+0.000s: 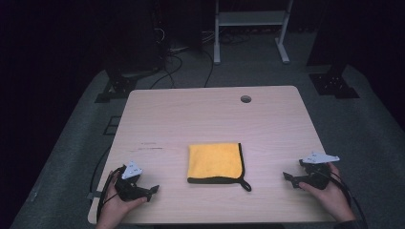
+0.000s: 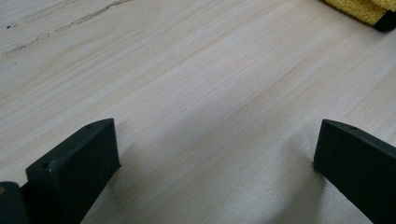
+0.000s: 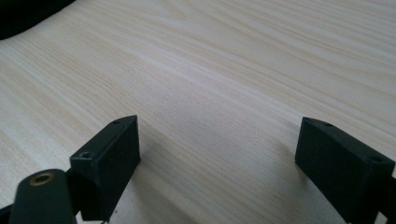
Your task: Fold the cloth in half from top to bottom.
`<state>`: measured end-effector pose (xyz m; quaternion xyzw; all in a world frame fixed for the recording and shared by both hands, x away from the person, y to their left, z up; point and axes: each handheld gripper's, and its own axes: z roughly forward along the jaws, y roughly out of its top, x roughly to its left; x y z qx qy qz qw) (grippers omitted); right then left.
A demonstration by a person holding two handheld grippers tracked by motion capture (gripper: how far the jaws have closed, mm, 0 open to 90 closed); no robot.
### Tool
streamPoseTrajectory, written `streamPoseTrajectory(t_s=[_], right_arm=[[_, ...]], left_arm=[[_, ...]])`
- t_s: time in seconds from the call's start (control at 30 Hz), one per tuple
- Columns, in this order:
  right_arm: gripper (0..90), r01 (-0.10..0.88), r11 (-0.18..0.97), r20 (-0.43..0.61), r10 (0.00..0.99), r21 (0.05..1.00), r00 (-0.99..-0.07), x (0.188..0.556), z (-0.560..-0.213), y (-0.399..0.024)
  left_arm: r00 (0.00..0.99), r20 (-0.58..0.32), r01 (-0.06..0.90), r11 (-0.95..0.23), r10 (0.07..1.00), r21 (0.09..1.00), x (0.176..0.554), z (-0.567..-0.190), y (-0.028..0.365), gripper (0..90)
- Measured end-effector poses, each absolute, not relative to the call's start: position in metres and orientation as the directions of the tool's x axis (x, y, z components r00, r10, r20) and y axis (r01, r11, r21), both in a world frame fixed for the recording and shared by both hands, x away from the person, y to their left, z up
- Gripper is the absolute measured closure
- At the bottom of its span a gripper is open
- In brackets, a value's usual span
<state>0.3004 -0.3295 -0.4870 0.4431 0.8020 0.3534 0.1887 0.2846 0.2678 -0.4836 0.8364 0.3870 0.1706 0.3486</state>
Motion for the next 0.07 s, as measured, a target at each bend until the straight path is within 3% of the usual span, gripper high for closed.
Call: streamPoseTrajectory(t_s=[0.07], right_arm=[[12.7, 0.577, 0.358, 0.010, 0.844, 0.734, -0.536, 0.3004, -0.4870, -0.3295]], left_arm=[[0.642, 0.016, 0.528, -0.457, 0.766, 0.715, 0.2846, -0.4836, 0.2678, 0.0]])
